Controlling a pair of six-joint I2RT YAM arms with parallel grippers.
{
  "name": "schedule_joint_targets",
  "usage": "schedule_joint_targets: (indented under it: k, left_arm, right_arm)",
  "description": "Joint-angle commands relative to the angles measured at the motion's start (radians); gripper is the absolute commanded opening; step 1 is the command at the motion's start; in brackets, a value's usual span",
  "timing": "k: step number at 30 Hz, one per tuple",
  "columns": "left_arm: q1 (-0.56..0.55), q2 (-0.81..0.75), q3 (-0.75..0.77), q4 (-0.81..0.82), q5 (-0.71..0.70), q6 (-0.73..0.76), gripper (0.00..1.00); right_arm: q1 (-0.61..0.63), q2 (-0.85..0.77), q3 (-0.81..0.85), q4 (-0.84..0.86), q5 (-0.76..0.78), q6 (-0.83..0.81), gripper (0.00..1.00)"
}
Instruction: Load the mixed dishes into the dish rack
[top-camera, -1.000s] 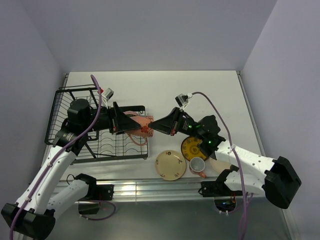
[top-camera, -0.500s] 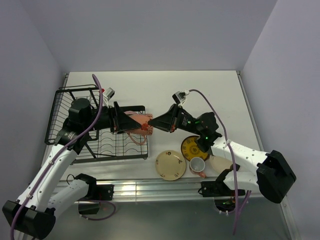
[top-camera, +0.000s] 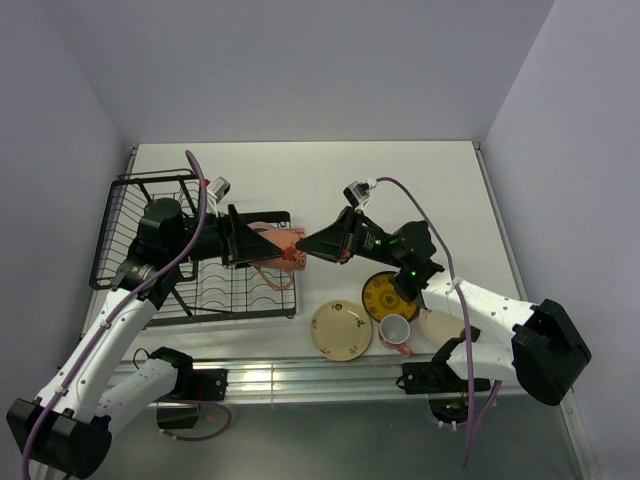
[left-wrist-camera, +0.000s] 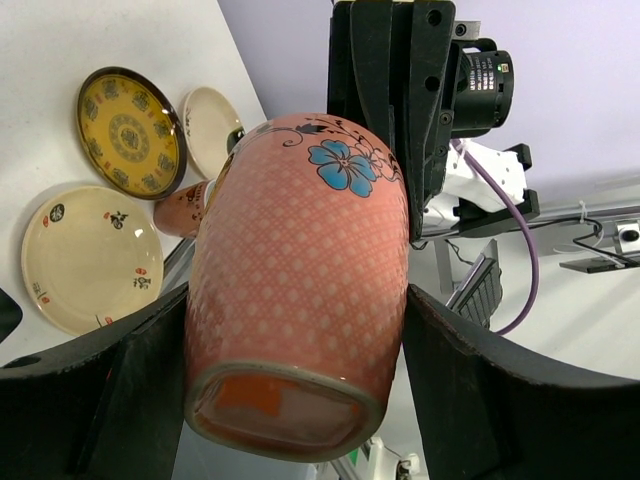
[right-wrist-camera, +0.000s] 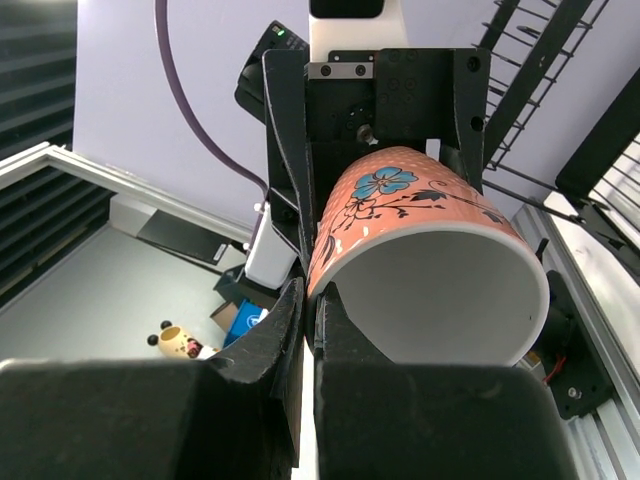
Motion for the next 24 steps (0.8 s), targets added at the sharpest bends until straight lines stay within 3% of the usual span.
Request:
schedule_joint_targets:
  k: [1,2,3,9,14,24]
  left_arm:
    - [-0.009,-0.018,0.013,0.127,0.009,-0.020,0.00]
    - [-0.009,-0.020,0.012,0.126,0.006,-0.022,0.00]
    - [-0.009,-0.026,0.018,0.121,-0.002,-0.017,0.00]
    - [-0.009,-0.015,0.056,-0.057,-0.100,0.064,0.00]
    - [-0.008,-0.017,0.045,-0.100,-0.149,0.072,0.00]
    - [-0.006,-0.014,0.085,-0.196,-0.224,0.084,0.00]
  right_arm:
    - [0.015,-0.006,0.076,-0.043,-0.040,-0.037,0.04]
    - [0.014,-0.003,0.093,-0.087,-0.039,-0.051,0.09]
    - [0.014,0.000,0.104,-0.114,-0.040,-0.088,0.21]
    - [0.004,0.008,0.199,-0.367,-0.016,-0.263,0.49]
    - [-0.016,0.005,0.216,-0.442,-0.014,-0.309,0.58]
    - [-0.080,-0.087,0.205,-0.690,0.115,-0.497,0.92]
